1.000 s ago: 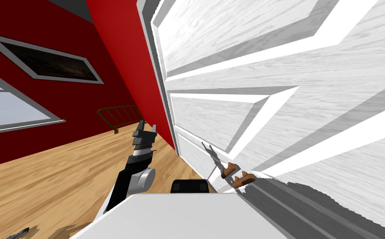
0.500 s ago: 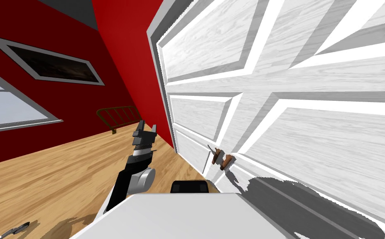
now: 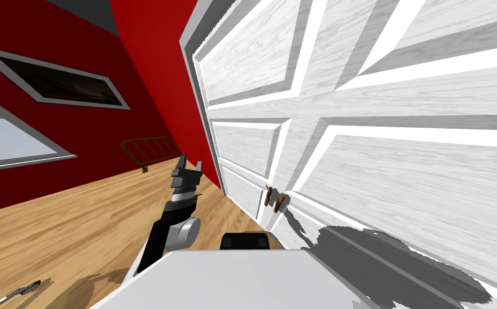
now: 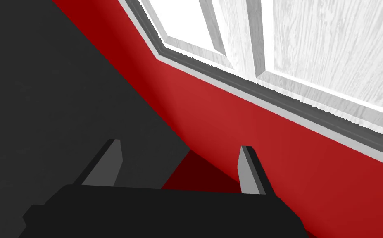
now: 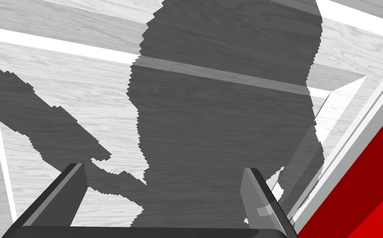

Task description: Push the door open

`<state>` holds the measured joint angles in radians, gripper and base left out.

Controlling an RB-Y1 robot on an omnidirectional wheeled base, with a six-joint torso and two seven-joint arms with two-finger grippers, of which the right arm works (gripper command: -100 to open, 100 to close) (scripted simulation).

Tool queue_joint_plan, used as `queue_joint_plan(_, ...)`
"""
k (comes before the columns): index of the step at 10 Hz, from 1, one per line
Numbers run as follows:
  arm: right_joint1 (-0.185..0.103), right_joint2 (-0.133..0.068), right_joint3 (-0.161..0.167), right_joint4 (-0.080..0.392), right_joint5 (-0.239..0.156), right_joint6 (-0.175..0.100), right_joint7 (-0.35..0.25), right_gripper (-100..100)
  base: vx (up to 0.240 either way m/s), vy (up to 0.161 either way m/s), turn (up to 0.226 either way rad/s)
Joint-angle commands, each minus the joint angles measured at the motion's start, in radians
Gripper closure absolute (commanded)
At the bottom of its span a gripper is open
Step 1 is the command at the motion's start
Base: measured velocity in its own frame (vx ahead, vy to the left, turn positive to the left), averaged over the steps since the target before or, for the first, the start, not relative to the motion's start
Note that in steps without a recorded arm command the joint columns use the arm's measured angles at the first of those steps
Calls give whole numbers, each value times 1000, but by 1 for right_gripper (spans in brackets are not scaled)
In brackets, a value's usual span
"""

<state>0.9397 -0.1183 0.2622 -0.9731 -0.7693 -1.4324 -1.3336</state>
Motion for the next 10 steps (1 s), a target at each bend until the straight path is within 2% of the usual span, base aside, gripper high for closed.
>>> queue_joint_plan(1, 17, -13, -21, -8, -18, 14, 0, -100, -81, -150, -8)
queue_joint_plan(4, 34, -32, -71, -18, -59, 40, -1, -100, -26, -189, 35)
queue_joint_plan(6, 19, -35, -90, -40, -76, 62, -2, -100, 104, -124, 161)
queue_joint_plan(9, -9, -29, -85, -63, -75, 76, -3, -100, 181, 70, 112)
queue_joint_plan(10, -22, -25, -79, -71, -71, 80, -3, -100, 125, 46, -135)
